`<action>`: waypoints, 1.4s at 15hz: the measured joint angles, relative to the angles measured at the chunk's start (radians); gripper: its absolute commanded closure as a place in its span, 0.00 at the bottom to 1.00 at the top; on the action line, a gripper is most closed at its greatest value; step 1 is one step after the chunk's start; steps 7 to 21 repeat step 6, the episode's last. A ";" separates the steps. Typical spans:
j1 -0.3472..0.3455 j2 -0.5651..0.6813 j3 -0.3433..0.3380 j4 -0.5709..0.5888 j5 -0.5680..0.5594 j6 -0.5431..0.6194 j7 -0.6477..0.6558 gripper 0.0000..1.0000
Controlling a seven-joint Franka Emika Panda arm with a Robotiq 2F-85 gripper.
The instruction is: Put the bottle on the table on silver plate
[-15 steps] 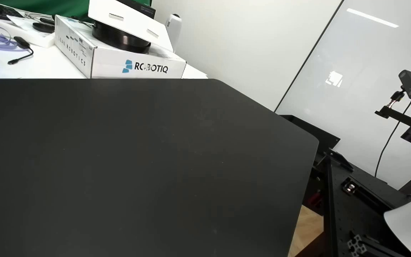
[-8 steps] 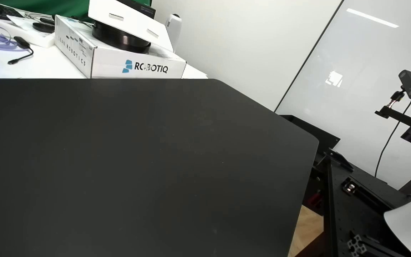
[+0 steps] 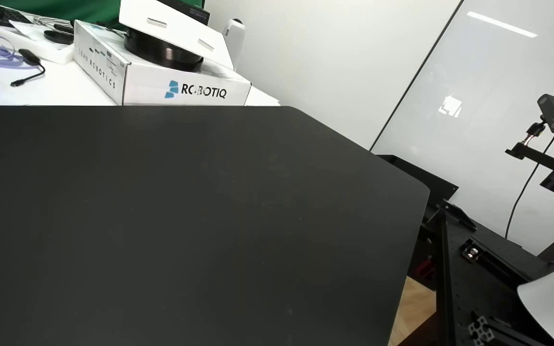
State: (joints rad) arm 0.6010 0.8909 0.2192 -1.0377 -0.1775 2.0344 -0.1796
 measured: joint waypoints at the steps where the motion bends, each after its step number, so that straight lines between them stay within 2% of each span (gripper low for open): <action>1: -0.001 -0.033 0.002 -0.013 0.000 -0.004 0.000 0.00; 6: -0.010 -0.162 0.005 -0.105 0.000 -0.032 0.000 0.00; 21: -0.010 -0.162 0.005 -0.105 0.000 -0.032 0.000 0.00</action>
